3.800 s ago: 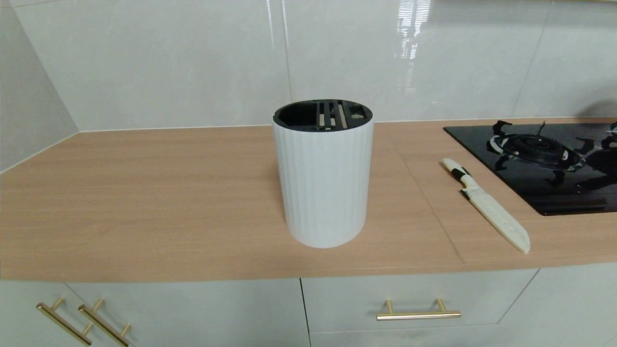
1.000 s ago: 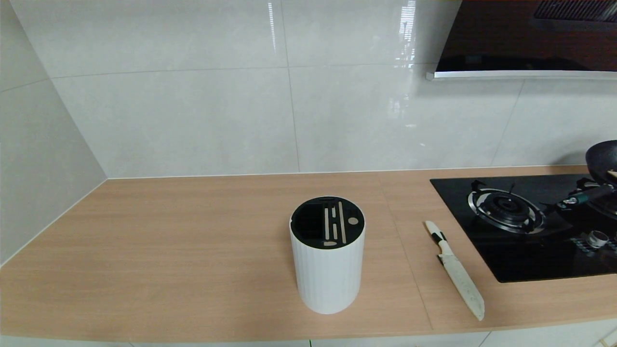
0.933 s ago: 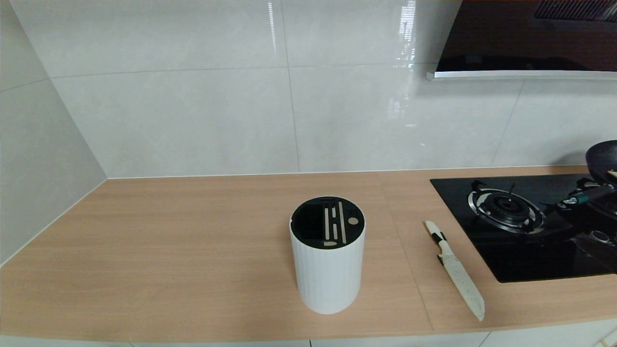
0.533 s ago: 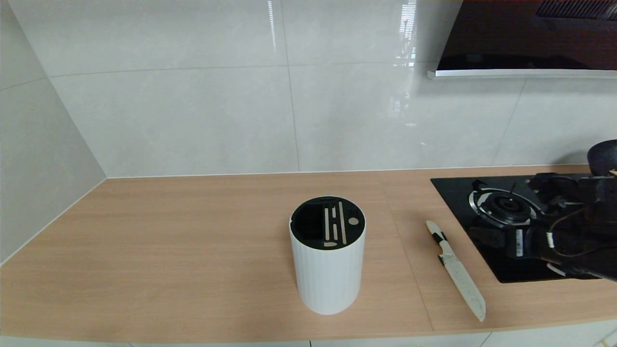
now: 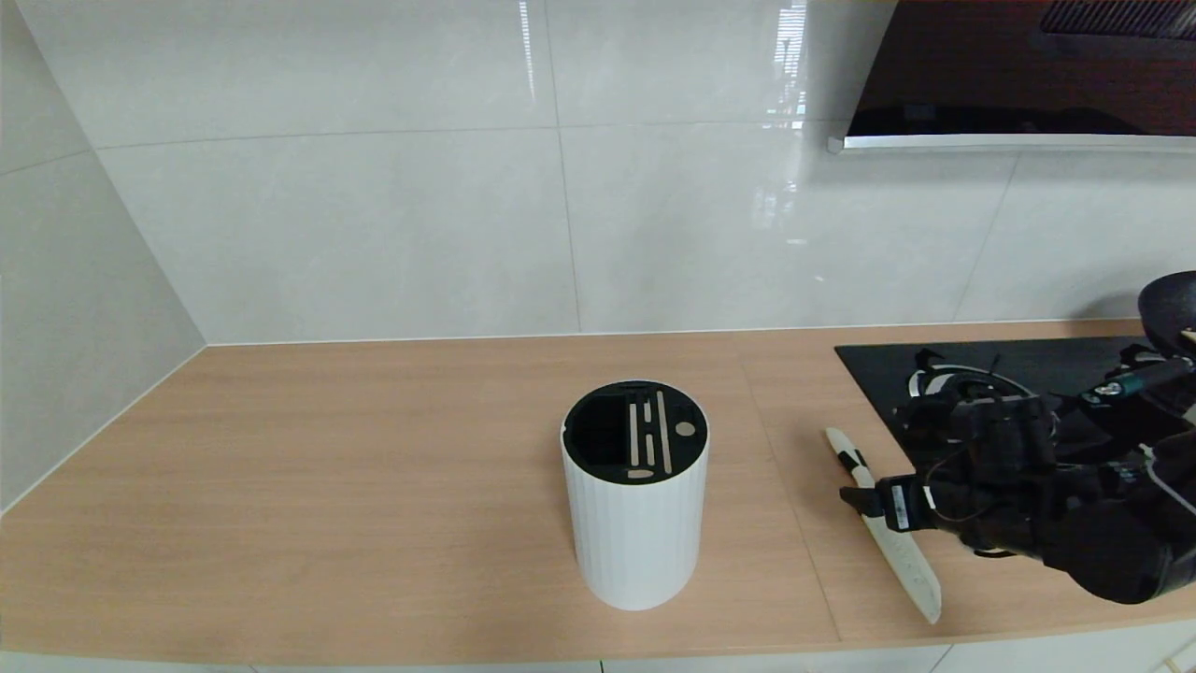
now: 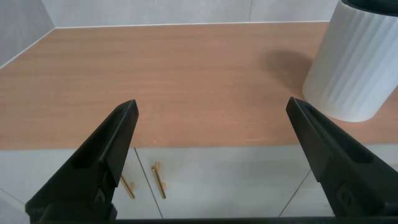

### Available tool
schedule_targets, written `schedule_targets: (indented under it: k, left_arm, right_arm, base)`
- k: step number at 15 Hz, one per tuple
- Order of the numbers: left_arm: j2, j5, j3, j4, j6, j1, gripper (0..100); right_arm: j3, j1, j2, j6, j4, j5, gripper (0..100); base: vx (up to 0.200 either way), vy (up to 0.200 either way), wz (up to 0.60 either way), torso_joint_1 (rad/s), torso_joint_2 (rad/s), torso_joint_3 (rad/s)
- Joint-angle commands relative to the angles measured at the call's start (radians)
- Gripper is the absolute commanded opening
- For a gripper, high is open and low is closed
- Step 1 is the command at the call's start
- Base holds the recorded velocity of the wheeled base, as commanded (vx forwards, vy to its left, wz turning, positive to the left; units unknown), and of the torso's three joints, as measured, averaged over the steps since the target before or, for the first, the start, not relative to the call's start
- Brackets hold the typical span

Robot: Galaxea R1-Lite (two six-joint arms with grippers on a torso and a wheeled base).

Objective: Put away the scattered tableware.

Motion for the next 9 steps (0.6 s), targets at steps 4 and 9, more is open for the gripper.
schedule_targets:
  k: [4,9]
  left_arm:
    - [0.002,0.000,0.000,0.000,0.000,0.000,100]
    - [0.002,0.001,0.000,0.000,0.000,0.000,100]
  right_arm:
    - [-0.003,-0.016,0.156,-0.002,-0.109,-0.027,100]
    - [-0.008,-0.020,0.182,0.001,-0.127,-0.026,100]
  base:
    - [0.000,0.000,0.00,0.000,0.00,0.000]
    - [0.000,0.000,0.00,0.000,0.00,0.000]
